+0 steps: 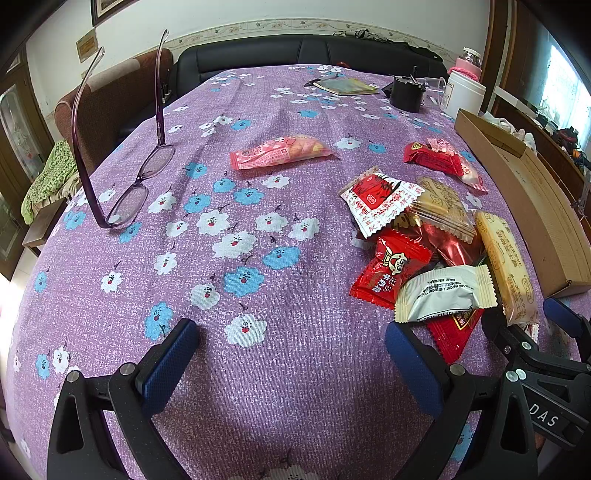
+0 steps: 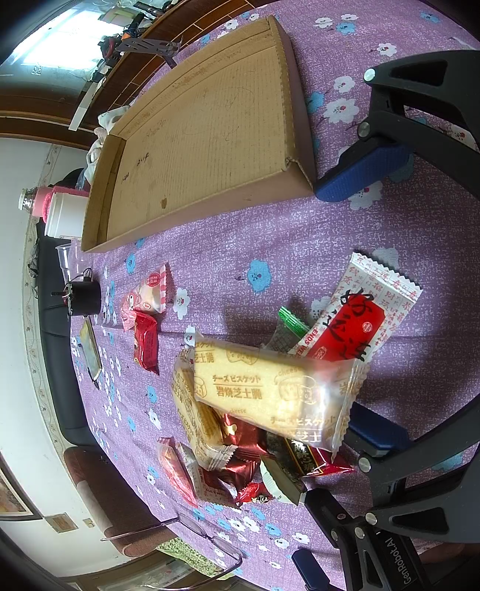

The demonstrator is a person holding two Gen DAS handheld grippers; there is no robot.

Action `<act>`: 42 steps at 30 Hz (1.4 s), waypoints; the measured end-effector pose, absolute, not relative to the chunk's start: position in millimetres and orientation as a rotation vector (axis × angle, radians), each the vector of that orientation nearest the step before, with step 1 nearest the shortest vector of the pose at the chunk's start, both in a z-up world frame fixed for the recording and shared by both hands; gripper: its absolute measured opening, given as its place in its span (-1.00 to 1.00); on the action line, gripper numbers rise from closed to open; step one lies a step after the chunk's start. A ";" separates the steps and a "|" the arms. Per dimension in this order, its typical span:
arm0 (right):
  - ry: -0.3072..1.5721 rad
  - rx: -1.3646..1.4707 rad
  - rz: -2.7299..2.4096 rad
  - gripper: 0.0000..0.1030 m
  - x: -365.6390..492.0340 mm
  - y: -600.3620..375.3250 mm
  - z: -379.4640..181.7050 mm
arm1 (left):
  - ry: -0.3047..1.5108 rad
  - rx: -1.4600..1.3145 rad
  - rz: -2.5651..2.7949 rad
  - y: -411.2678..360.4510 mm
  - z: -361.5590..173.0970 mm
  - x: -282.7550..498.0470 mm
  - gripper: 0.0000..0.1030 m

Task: Organize snacks
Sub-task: 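Move both grippers toward the pile of wrapped snacks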

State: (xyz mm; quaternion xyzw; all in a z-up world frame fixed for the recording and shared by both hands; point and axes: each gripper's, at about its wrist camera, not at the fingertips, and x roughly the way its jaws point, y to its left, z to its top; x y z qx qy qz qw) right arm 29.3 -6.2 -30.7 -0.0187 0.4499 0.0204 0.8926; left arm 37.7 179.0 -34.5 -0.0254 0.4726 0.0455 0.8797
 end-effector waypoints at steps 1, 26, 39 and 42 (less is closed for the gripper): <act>0.933 -0.038 0.044 1.00 29.4 -6.3 -30.7 | 0.985 -0.053 0.095 178.7 -34.4 37.6 0.99; 0.886 -0.064 0.598 0.83 -12.4 -28.8 18.6 | 0.985 -0.052 0.095 178.7 -34.6 37.7 0.99; 0.871 0.062 0.678 -0.24 66.9 -22.6 36.9 | 0.976 -0.065 0.059 181.2 -31.4 32.8 0.95; 0.960 0.098 0.662 -0.24 74.5 -29.7 16.6 | 0.906 -0.094 -0.005 181.0 -19.2 22.2 0.92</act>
